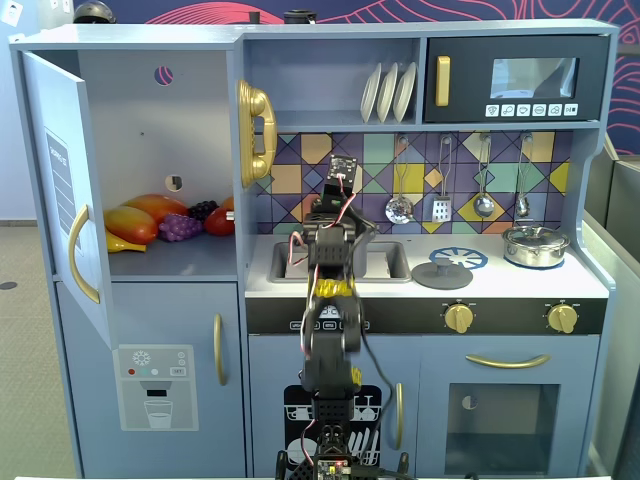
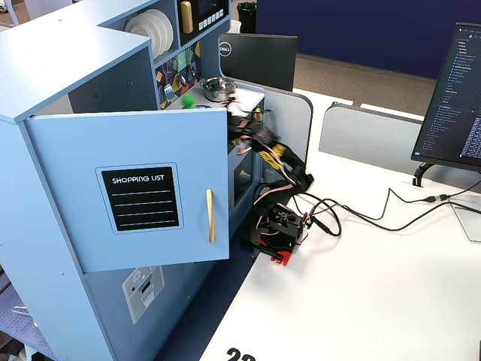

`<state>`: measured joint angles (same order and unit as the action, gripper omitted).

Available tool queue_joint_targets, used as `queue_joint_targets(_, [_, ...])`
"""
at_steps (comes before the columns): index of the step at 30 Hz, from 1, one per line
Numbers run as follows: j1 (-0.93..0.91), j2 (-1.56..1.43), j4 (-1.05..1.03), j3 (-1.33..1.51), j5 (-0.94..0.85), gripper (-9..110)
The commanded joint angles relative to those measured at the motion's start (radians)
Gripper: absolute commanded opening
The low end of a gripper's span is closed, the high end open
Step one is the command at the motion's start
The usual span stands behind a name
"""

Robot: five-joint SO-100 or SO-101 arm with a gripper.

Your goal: Pick up the green pineapple from the left cabinet and place it in the gray recipient

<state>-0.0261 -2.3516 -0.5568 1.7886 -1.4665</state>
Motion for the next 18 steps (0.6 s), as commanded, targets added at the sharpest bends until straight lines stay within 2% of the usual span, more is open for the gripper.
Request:
queue_joint_targets(1, [-0.015, 0.156, 0.067, -0.115, -0.048, 0])
queue_joint_targets(4, [-0.018, 0.255, 0.083, -0.175, -0.081, 0])
queue_joint_targets(5, [-0.018, 0.279, 0.089, -0.193, -0.092, 4])
queue_joint_targets(8, [-0.015, 0.308, 0.1, -0.233, 0.006, 29])
queue_joint_targets(9, [-0.009, 0.308, 0.109, -0.235, 0.011, 34])
queue_joint_targets(13, [0.002, 0.276, 0.092, -0.233, -0.017, 33])
queue_joint_targets(18, [-0.003, 0.135, -0.069, -0.236, -0.052, 27])
